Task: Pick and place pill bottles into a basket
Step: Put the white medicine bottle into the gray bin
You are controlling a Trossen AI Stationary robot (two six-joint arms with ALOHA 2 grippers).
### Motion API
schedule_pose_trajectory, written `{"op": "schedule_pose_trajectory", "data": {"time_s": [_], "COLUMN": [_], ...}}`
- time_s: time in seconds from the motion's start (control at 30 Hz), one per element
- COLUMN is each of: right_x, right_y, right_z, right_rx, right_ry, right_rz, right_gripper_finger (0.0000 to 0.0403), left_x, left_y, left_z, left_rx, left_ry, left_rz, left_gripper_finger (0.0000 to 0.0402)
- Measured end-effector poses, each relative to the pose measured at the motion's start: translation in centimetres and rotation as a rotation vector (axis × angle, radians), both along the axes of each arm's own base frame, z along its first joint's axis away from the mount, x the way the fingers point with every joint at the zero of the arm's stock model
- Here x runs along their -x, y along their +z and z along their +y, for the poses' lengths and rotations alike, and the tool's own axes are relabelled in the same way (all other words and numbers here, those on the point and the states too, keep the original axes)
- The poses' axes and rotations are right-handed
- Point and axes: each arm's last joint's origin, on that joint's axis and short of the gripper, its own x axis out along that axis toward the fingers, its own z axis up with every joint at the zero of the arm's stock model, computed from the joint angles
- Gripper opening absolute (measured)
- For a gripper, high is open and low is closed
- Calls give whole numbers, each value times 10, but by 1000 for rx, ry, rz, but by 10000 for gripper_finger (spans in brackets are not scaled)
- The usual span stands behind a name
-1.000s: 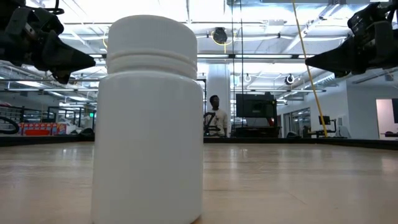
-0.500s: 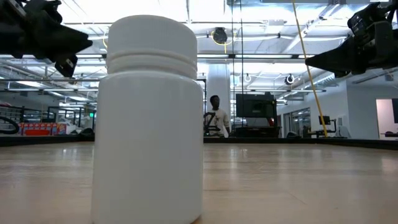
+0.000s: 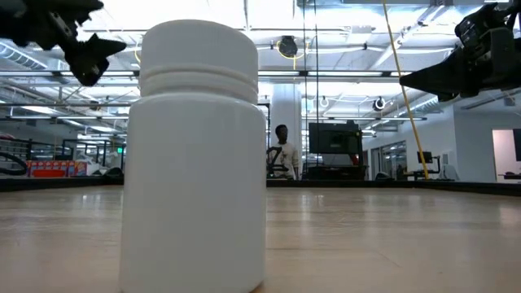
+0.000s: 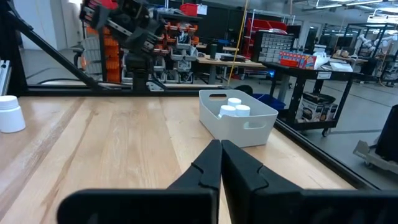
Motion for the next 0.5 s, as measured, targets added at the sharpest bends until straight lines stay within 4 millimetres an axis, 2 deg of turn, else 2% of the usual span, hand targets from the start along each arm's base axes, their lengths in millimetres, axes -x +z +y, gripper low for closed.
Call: {"op": "schedule_pose_trajectory", "data": {"time_s": [0.23,0.5], "right_x": [0,0], "right_y": [0,0], "right_z": [0,0], "right_rx": [-1,-1], "right_ry": [0,0], "right_rz": [0,0], "right_gripper_finger": [3,4], "left_x": [-21,-44], "left_y": [20,38], "left_z": [-31,-89], "left_rx": [-39,-63], "left_ry": [-33,-141], "left_rz": [259,466], "left_gripper_finger": [278,278]}}
